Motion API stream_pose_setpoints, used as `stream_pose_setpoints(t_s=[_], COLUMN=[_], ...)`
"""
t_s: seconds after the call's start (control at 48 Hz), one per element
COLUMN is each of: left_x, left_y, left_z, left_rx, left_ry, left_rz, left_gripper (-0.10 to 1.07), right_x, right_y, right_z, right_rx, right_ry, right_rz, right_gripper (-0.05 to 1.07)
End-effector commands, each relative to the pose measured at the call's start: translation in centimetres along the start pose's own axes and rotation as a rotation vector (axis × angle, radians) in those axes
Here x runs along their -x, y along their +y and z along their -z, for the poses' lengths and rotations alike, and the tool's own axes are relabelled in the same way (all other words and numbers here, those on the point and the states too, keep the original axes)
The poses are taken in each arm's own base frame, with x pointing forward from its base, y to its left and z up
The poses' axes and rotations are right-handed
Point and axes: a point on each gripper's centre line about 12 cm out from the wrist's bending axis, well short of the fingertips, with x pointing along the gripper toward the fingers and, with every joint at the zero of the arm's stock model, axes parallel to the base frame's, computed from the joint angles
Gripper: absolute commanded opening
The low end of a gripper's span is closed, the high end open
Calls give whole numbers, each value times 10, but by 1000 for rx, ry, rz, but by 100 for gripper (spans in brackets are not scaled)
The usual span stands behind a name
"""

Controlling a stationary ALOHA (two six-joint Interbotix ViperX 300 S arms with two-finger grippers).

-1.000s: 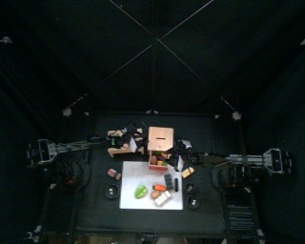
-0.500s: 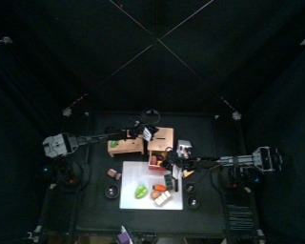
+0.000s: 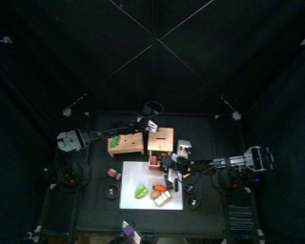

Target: Close drawer

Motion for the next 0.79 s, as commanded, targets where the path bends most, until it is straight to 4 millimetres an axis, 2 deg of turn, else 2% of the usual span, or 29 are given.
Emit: stream_pose_setpoints(t_s=[0.0,0.229,0.604,0.771], left_x=[6,3,2,3], left_y=[-7,-4,-2,-4], left_z=[-16,-7,18,19], left_rx=[8,29,28,25], left_ry=[-34,-7,48,50], left_rz=[5,-8,-20,-17], left_gripper=[48,48,48,48], right_x=[0,-14,-21,-25], right_y=[6,8,6,3], right_z=[-12,-12,-7,-4], right_rx=[11,32,32,40], right_ry=[-17,42,88,104], right_rz=[2,55,99,112], right_gripper=[41,41,41,41])
